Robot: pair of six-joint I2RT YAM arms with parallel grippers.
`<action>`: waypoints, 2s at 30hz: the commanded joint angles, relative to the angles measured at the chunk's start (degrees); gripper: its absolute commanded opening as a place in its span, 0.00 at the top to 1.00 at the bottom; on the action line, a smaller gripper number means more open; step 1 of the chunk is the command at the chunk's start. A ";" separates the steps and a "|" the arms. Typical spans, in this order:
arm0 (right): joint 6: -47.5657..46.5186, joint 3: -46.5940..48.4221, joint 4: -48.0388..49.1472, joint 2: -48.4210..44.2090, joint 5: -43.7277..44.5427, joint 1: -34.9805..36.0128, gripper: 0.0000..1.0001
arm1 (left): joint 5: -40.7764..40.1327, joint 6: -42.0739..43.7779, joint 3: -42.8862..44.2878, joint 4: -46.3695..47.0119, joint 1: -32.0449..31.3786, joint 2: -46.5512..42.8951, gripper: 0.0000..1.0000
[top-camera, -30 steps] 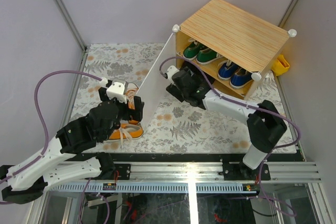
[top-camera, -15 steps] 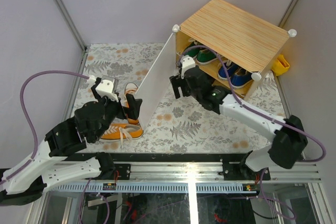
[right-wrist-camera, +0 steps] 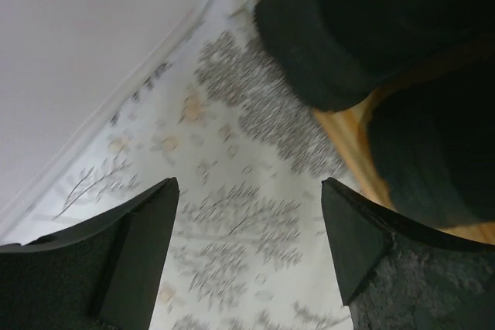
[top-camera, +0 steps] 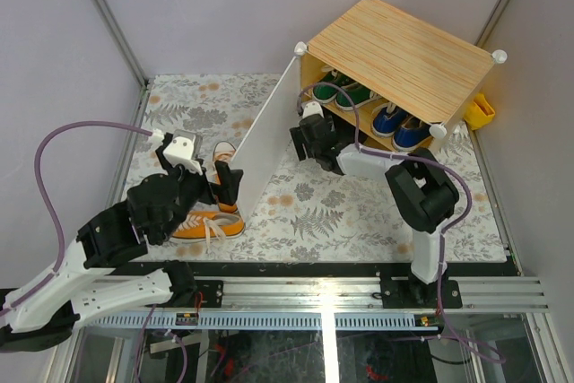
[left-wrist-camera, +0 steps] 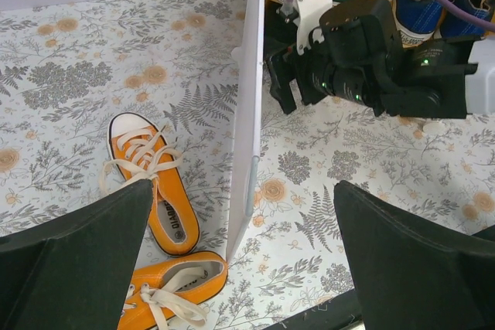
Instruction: Place and organize the shoes in the shoe cabinet
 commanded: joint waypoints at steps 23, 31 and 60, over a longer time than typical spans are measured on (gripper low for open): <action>-16.60 9.13 19.38 12.42 4.41 -3.95 0.79 | -4.73 3.56 -4.52 7.51 0.07 1.46 0.00; -26.55 10.72 25.44 14.90 12.56 -4.41 0.80 | -5.23 3.64 -4.52 7.03 0.05 1.38 0.00; -20.13 -2.70 5.61 -7.55 -6.61 1.98 0.40 | -1.56 1.23 1.93 3.25 0.07 4.97 0.00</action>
